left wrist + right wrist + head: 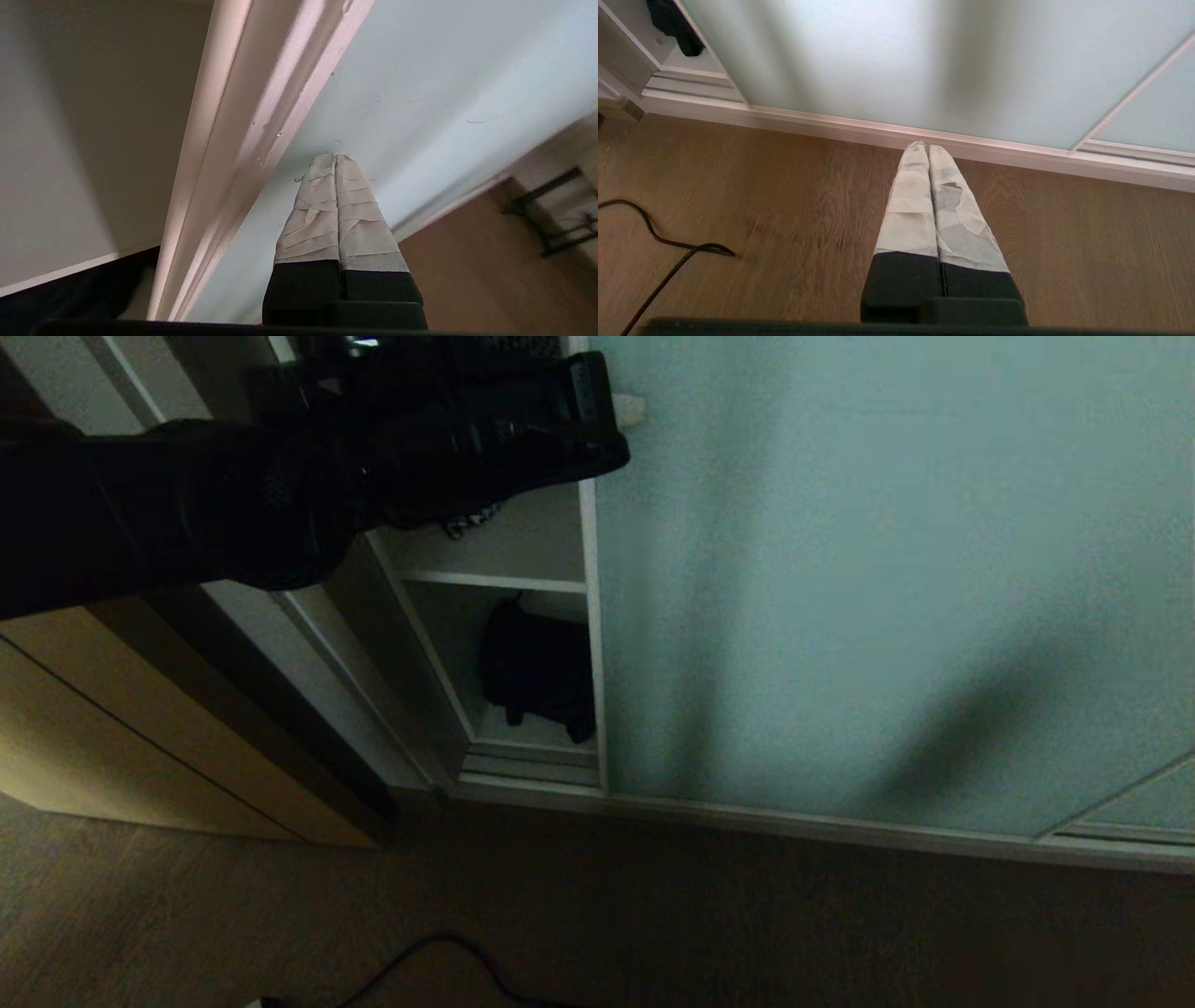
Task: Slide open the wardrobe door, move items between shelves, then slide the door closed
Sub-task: Close the door
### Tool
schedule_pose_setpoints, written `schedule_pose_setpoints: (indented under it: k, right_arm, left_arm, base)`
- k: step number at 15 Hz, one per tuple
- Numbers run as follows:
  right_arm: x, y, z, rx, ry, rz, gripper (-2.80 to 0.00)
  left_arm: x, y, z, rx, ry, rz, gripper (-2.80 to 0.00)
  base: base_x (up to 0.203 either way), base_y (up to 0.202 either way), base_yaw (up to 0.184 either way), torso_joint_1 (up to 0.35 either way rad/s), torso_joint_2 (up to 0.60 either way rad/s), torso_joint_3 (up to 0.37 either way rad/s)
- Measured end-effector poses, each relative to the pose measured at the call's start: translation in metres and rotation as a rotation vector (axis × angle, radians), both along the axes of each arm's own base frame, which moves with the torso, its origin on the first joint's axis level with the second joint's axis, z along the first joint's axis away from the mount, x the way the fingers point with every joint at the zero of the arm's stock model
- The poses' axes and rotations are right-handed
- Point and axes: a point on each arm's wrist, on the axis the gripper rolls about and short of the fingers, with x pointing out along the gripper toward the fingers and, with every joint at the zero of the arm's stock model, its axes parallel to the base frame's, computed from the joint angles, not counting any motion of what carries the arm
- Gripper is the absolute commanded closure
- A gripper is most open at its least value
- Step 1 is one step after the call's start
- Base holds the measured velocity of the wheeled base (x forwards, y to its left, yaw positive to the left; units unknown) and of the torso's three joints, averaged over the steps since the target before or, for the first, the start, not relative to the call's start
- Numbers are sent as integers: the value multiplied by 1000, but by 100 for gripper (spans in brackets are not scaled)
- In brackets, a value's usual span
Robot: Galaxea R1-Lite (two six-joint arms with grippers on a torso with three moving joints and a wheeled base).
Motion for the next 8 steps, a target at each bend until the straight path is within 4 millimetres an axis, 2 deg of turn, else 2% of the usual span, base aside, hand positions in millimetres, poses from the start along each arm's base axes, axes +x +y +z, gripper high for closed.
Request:
schedule_pose_setpoints:
  k: [4, 8]
  right_arm:
    - [0, 0, 0, 0, 0, 0, 0]
    - [0, 0, 0, 0, 0, 0, 0]
  left_arm:
    - [-8, 32, 13, -15, -29, 94, 0]
    - [-30, 67, 29, -32, -67, 185, 0]
  base:
    - [0, 0, 0, 0, 0, 0]
    - [0, 0, 0, 0, 0, 0]
